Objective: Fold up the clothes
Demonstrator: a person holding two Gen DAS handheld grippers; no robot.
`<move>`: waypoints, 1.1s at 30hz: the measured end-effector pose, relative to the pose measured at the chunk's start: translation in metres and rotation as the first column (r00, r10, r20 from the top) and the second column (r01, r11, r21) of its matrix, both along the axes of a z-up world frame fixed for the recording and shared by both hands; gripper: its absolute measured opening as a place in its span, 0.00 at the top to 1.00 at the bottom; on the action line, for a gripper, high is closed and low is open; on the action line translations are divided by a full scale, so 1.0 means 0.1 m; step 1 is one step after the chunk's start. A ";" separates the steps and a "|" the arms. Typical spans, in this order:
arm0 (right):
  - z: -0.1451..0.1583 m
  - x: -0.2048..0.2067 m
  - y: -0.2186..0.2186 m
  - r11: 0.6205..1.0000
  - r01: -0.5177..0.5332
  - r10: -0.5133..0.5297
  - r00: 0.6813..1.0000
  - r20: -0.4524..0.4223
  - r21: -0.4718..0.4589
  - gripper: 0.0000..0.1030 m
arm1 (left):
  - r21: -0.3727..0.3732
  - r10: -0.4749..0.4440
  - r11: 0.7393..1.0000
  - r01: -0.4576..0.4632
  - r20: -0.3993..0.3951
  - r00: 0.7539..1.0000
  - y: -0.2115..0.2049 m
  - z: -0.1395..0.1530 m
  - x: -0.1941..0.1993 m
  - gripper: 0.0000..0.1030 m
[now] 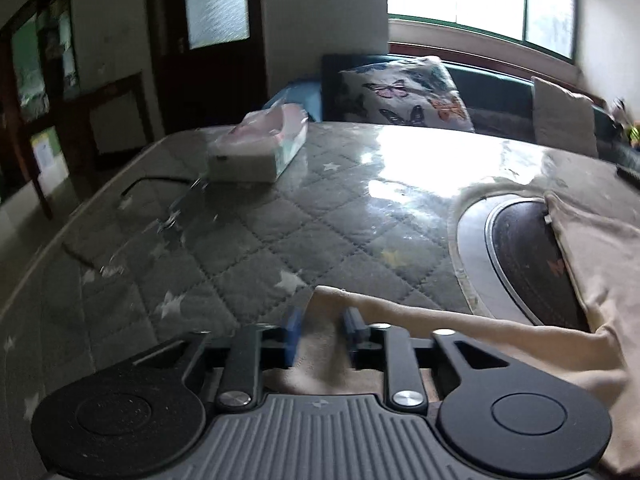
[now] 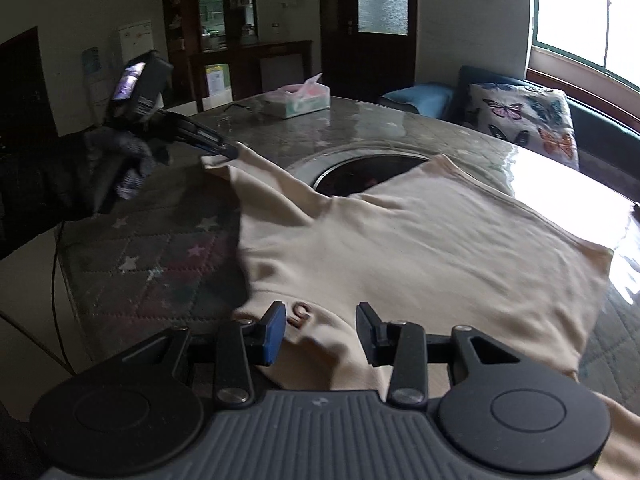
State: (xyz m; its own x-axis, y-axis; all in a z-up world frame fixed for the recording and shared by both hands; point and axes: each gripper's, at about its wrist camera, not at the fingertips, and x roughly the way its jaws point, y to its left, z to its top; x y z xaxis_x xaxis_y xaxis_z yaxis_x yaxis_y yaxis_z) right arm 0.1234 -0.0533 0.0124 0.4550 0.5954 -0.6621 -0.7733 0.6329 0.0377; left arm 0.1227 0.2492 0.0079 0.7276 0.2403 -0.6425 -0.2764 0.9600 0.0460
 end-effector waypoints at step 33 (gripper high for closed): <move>0.12 -0.50 -0.04 0.980 -0.198 0.198 0.980 0.002 -0.001 0.56 | 0.121 0.004 0.993 -0.001 -0.023 1.000 -0.01 0.14 -0.39 0.63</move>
State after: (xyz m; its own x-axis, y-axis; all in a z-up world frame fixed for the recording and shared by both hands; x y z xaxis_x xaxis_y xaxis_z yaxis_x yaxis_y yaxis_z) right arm 0.0738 -0.0568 0.0240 0.3300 0.6736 -0.6614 -0.8832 0.4676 0.0356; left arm 0.0837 0.2478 0.0221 0.7118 0.3196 -0.6255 -0.2766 0.9461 0.1686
